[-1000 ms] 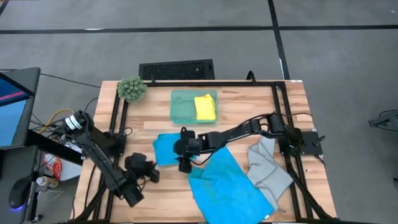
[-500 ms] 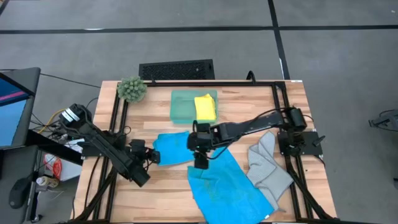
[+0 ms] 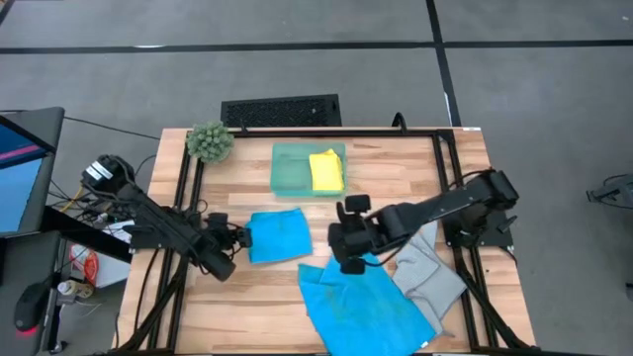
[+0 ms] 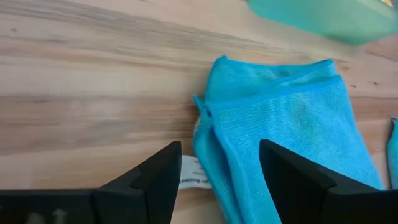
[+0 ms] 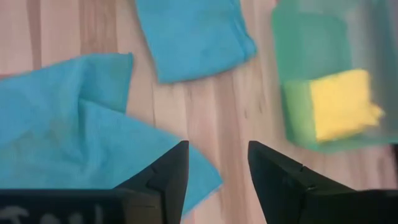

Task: Fold microfiber towels
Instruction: Fold the left blue microfiber towel

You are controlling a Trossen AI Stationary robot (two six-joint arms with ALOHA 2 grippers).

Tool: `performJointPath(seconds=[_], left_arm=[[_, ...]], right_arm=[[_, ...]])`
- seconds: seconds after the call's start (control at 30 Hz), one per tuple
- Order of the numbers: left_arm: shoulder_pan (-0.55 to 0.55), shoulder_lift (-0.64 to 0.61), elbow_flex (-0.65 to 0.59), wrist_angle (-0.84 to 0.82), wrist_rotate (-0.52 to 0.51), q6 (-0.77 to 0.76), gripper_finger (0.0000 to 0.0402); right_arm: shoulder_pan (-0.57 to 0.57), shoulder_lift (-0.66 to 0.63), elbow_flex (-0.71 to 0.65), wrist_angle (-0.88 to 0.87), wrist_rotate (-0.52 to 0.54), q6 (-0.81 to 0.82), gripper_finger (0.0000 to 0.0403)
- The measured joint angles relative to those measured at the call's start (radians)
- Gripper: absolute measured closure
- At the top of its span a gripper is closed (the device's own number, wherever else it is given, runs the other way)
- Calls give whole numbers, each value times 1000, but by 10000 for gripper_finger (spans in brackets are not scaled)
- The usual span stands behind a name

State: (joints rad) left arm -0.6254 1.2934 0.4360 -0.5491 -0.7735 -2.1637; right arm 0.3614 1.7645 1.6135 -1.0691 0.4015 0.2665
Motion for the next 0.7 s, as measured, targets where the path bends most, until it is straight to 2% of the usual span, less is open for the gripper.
performJointPath(seconds=[0.17,0.3,0.5,0.7], left_arm=[[49,0,-1,24,4,68,193],[94,0,-1,75,39,149,193],[132,0,-1,116,38,208,195],[157,0,-1,119,71,234,253]], right_arm=[[56,-21,1,-52,82,62,219],[98,-22,0,-105,123,110,223],[151,-23,0,-113,176,141,223],[190,-23,0,-120,198,149,228]])
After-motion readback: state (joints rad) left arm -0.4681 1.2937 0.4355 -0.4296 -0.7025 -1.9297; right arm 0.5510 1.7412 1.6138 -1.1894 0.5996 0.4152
